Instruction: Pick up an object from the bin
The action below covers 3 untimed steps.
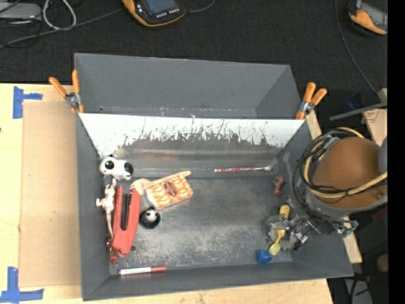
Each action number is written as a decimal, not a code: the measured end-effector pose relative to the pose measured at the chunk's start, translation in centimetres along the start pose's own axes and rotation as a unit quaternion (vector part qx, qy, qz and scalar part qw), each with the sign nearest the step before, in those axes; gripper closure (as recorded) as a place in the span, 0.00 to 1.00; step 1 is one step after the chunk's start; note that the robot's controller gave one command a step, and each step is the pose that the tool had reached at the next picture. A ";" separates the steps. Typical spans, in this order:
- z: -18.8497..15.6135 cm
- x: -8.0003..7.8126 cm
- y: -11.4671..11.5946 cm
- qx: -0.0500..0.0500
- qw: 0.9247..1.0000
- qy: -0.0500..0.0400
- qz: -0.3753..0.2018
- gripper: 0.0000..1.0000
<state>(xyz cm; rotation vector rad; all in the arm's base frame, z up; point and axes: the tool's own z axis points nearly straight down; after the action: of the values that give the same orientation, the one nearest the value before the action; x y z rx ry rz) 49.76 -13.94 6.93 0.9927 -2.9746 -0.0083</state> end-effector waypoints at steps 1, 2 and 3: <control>-1.6 0.0 0.1 -0.001 1.000 0.001 0.001 1.00; -3.2 0.0 0.2 -0.001 1.000 0.000 0.001 1.00; -4.3 -0.1 0.2 -0.001 1.000 -0.001 0.002 1.00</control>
Offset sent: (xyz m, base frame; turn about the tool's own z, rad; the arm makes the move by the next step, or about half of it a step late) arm -0.0013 0.0009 0.0464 0.0005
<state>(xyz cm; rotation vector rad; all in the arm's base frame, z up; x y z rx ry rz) 49.75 -13.76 11.18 0.9883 -2.9767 -0.0106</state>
